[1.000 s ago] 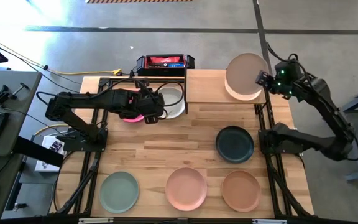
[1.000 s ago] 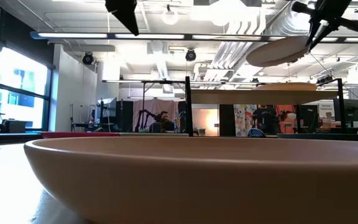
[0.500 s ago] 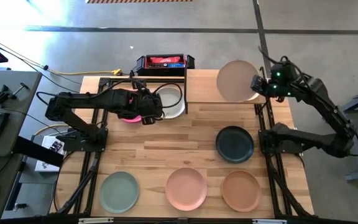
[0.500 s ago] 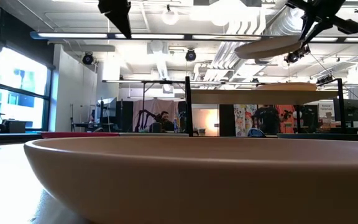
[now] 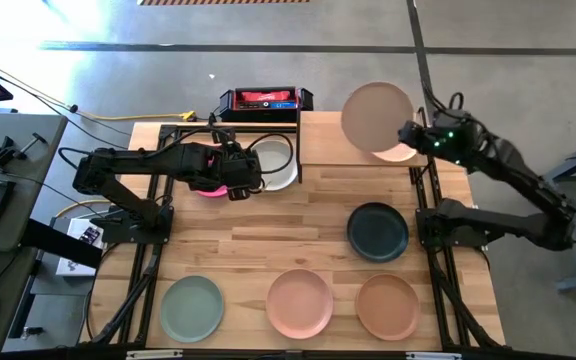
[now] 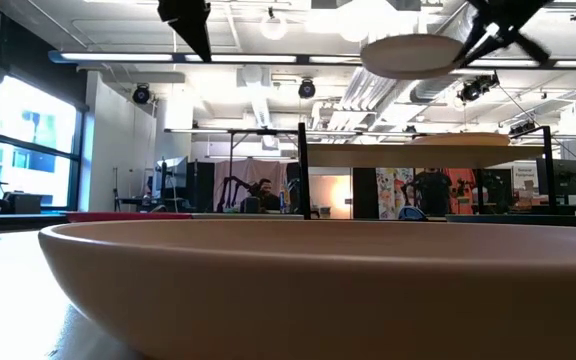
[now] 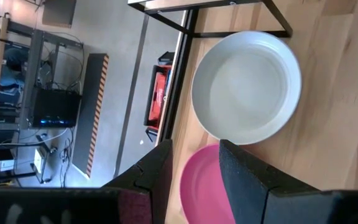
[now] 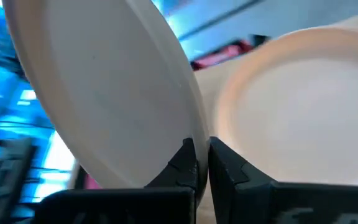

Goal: Place and stack plates onto a shelf
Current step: Stack the white plate on top of the light brown plate

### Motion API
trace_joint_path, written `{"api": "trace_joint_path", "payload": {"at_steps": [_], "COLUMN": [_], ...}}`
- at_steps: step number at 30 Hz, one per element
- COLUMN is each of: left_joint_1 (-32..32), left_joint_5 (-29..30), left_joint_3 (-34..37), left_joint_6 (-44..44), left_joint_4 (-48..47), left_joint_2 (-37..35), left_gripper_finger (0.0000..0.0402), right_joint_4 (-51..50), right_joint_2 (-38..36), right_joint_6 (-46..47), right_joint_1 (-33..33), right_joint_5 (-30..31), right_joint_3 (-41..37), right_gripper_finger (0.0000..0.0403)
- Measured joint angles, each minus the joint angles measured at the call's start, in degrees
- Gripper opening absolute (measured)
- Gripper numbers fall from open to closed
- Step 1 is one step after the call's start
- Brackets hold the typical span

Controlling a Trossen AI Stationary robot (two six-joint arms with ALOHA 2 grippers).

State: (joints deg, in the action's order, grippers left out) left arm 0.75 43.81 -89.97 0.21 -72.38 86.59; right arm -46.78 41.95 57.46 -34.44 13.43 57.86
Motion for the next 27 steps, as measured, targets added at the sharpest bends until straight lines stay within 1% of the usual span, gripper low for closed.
{"api": "trace_joint_path", "payload": {"at_steps": [4, 7, 10, 12, 17, 23, 27], "left_joint_1": [0.00, 0.00, 0.00, 0.02, 0.00, 0.00, 0.00], "left_joint_5": [0.02, 0.02, 0.02, 0.02, 0.04, 0.10, 0.28], "left_joint_3": [0.00, 0.00, 0.00, 0.00, 0.00, 0.00, 0.00], "left_joint_6": [0.34, 0.34, 0.34, 0.36, 0.43, 0.22, -0.01], "left_joint_4": [-0.10, -0.94, -1.01, -1.03, -1.03, -0.98, -0.95], "left_joint_2": [0.01, 0.01, 0.01, 0.01, 0.01, 0.01, 0.01], "left_gripper_finger": [0.0119, 0.0119, 0.0119, 0.0119, 0.0119, 0.0119, 0.0119], "right_joint_4": [10.30, 13.75, 11.62, 8.46, -0.25, -0.90, -3.56], "right_joint_2": [-3.82, -5.95, -7.41, -8.46, -9.11, -8.24, -6.98], "right_joint_6": [-0.46, 0.63, 4.77, 8.40, 15.05, 17.40, 20.52], "right_joint_1": [0.11, 0.11, -0.73, -2.05, -5.75, -8.01, -8.76], "right_joint_5": [0.09, 0.11, 1.98, 3.55, 2.40, 2.04, 2.60], "right_joint_3": [-9.06, -12.02, -13.06, -13.41, -13.81, -13.83, -13.85], "right_gripper_finger": [0.0000, 0.0000, 0.0000, 0.0000, 0.0000, 0.0000, 0.0000]}}
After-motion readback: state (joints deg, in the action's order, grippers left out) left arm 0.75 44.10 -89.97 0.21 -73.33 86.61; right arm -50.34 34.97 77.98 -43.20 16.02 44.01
